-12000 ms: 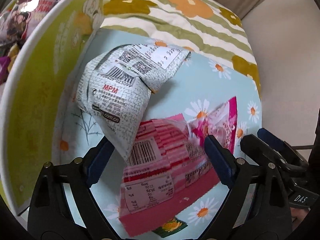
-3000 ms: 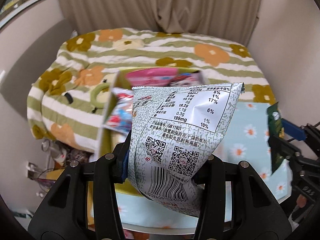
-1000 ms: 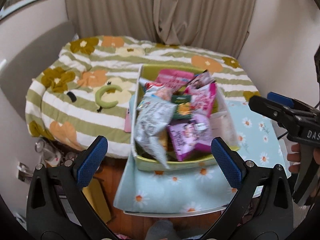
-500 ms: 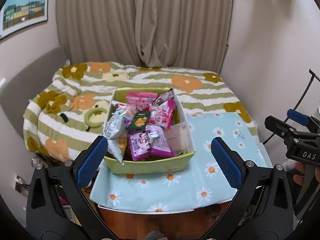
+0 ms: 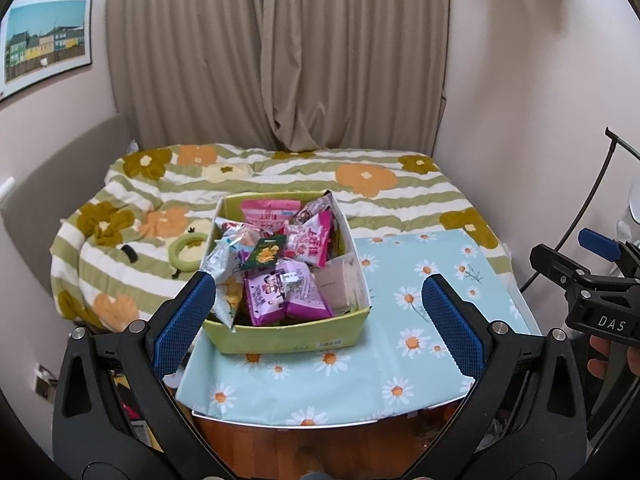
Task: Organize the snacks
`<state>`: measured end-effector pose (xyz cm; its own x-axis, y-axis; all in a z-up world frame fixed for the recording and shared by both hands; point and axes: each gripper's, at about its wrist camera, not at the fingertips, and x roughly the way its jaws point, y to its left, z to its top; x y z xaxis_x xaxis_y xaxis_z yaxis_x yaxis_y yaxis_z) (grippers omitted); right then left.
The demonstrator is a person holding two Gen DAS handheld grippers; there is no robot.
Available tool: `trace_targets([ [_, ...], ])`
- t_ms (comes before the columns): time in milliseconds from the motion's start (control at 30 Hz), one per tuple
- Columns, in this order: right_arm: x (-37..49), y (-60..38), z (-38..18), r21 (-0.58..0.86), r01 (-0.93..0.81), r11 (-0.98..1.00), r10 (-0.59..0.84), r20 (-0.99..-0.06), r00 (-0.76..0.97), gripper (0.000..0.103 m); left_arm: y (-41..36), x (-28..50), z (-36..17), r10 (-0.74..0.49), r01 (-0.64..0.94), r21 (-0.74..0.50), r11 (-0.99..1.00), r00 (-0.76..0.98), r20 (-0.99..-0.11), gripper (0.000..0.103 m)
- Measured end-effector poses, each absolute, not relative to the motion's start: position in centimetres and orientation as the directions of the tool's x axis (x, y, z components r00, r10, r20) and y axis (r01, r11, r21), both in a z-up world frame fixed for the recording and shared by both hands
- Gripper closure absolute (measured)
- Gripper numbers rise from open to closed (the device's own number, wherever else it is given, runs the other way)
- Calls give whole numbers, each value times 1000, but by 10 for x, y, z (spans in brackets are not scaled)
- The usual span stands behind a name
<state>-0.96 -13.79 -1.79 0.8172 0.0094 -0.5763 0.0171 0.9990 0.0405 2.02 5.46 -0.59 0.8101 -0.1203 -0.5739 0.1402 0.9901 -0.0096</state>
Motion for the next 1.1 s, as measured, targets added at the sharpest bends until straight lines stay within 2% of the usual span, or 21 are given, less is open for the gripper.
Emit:
trace_targets([
  [1100,-13,-147,-22,42,44,998,-11,-583,813,1,52,19,-5,-118,138,-9,990,812,-571,1],
])
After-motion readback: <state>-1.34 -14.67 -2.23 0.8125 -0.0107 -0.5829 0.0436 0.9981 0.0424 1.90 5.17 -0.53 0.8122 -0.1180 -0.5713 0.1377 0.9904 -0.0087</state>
